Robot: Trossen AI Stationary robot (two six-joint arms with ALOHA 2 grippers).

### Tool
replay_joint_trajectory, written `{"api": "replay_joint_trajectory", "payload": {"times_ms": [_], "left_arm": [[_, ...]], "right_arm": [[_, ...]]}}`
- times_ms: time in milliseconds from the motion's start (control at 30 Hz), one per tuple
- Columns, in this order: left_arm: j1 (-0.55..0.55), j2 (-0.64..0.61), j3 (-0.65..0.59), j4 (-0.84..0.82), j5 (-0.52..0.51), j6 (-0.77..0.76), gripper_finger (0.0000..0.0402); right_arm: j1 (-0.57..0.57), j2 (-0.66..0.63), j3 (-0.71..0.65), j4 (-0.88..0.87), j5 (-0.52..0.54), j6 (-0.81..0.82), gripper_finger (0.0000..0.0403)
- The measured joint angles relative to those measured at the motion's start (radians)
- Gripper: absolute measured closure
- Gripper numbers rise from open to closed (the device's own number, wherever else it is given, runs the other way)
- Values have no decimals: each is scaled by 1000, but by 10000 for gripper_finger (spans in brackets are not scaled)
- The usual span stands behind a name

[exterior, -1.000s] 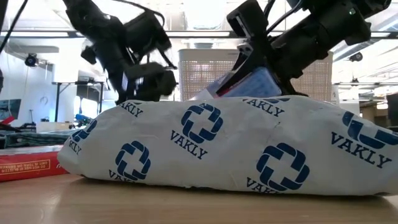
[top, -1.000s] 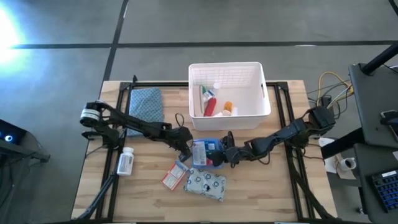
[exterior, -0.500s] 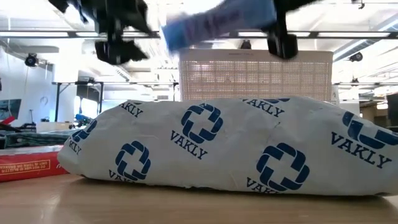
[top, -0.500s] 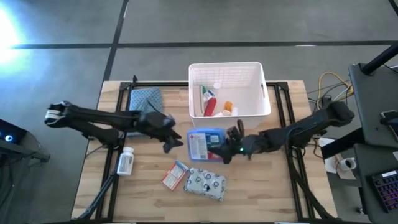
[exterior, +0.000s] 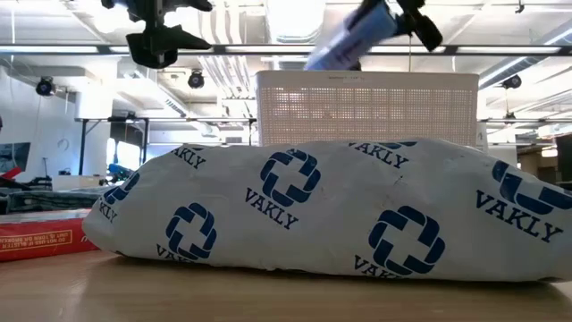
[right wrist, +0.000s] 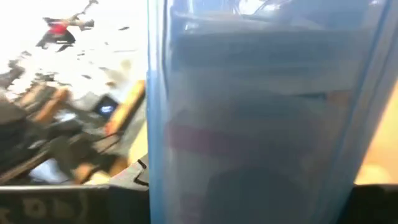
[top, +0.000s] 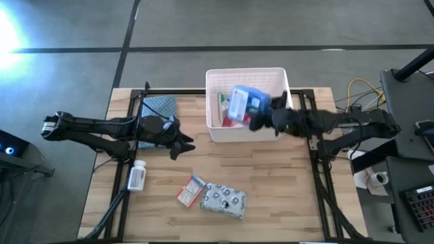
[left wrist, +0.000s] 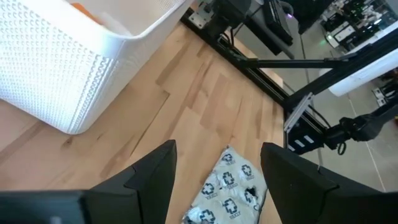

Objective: Pick & place medical supplies in basket/bin
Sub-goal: Put the blue first aid kit into the white bin, then put the white pill bottle into the white bin

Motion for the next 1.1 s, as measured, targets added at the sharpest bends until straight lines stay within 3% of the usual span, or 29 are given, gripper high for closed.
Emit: {"api": "replay_joint_trajectory", "payload": {"times_ms": [167,267,600,700,867,1000,1100], "left_arm": [[-1,28,-6,-2,3,-20,187],[-1,45,-9,-1,8,-24,187],[-36,92,-25,-131,14,-24,187],[-57,101,-25,-193,14,-24,187],[-79,101,-23,-314,9,-70,187],[-77,106,-19,-516,-35,-230,187],[-77,107,-19,-694,-47,-373,187]], "right_arm": [[-205,55,52,-146,-210,-34,224],[-280,106,60,-164,-268,-73,204],[-255,210,30,-252,-168,-25,138],[-190,214,30,-239,-103,-85,125],[-33,179,52,-234,139,-147,111],[94,153,81,-235,348,-185,104],[148,140,101,-238,401,-213,99]]}}
